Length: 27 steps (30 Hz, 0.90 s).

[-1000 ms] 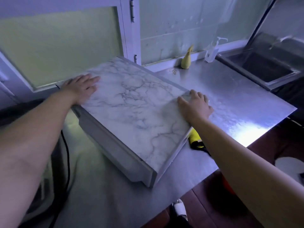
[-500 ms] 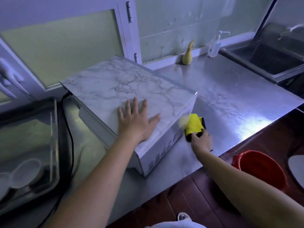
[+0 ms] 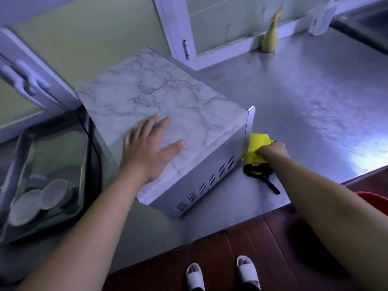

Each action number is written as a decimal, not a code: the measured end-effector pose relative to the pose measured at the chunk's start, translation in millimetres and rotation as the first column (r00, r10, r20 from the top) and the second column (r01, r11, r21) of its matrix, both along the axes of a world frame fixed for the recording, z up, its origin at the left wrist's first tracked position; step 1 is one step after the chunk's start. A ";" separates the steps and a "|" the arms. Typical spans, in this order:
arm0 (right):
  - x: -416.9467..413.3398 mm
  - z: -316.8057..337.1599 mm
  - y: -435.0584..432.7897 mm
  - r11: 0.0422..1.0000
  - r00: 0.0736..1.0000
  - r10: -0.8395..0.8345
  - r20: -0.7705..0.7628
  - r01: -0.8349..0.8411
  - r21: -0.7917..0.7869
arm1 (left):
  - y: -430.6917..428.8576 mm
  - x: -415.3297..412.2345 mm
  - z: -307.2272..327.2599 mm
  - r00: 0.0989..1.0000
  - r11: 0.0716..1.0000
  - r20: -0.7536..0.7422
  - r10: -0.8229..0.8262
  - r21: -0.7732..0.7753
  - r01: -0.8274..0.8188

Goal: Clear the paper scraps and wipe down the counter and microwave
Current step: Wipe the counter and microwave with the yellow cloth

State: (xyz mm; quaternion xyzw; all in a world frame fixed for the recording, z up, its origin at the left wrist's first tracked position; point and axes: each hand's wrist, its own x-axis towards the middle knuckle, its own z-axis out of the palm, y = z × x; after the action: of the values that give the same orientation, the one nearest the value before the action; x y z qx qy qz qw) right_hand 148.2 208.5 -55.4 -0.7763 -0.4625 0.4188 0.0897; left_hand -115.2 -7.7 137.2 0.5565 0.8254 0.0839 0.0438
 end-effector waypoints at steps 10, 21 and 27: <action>33.5 24.1 -62.0 0.969 0.765 -0.231 -0.601 0.238 -0.069 | -3.2 5.5 5.5 0.999 0.999 0.038 0.036 -0.012 -0.036; 42.7 151.4 -74.2 0.822 0.670 0.137 -0.730 0.335 0.461 | -1.8 3.7 1.1 1.000 1.000 0.008 0.022 0.023 -0.022; -45.5 149.5 -101.0 0.769 0.662 0.141 -0.736 0.394 0.503 | -0.9 5.3 3.6 0.999 0.999 0.004 0.031 0.035 -0.032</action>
State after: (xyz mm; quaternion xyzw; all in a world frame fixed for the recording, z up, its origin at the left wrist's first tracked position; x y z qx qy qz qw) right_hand 102.7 107.5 94.1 -0.4949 -0.4376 0.5095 0.5513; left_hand -109.9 -8.6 140.8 0.5440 0.8324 0.1002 0.0343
